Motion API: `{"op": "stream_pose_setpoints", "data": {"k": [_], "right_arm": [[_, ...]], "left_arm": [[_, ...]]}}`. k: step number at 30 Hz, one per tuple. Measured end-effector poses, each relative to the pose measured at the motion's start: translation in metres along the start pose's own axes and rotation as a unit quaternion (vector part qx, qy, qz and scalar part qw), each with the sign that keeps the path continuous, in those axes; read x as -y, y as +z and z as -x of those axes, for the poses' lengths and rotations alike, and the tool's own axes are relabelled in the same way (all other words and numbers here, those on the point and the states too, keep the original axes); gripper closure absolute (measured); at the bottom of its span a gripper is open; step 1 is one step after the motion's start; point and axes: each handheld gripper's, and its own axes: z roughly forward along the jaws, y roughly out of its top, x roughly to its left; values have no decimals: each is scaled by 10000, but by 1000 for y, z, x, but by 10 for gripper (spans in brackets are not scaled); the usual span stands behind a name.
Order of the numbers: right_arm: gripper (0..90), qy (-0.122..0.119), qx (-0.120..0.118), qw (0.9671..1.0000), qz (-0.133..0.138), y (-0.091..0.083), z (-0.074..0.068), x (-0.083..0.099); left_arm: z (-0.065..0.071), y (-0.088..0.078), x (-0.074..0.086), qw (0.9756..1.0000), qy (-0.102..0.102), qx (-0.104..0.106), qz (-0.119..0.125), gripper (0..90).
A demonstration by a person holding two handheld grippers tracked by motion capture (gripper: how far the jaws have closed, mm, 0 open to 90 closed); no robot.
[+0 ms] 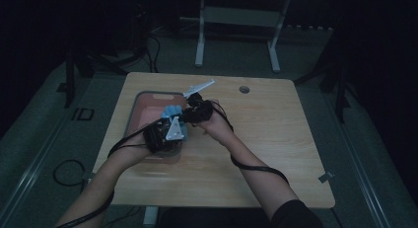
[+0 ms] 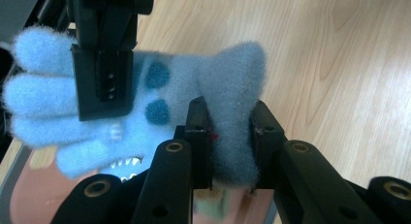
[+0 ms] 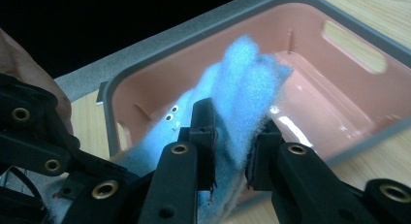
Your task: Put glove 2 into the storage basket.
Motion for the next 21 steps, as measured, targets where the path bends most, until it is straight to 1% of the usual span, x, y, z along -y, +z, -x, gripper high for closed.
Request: {"op": "stream_pose_setpoints", "data": {"k": [1,5,8,11,14,16,21], "right_arm": [[770,2,-14,10000,-14,3,-2,-2],[770,-114,-38,9999,-98,17,-10,-10],[770,-116,-116,9998,-102,27,-13,-13],[770,-97,-182,9998,-76,36,-15,-15],[769,-79,-163,9998,-110,43,-14,-12],[769,-22,-130,9998,-127,46,-12,-9],[769,158,-70,9998,-127,55,0,-3]], "left_arm": [[-1,-1,3,10000,-13,6,-40,752],[-2,-6,15,9999,-92,-37,-120,752],[-4,-9,24,9997,-180,-50,-138,752],[-5,-9,32,9996,-237,-48,-152,752],[-5,-3,38,9995,-263,1,-177,752],[-5,2,40,9995,-214,3,-237,752],[-12,17,43,9991,-296,61,-282,751]]}}
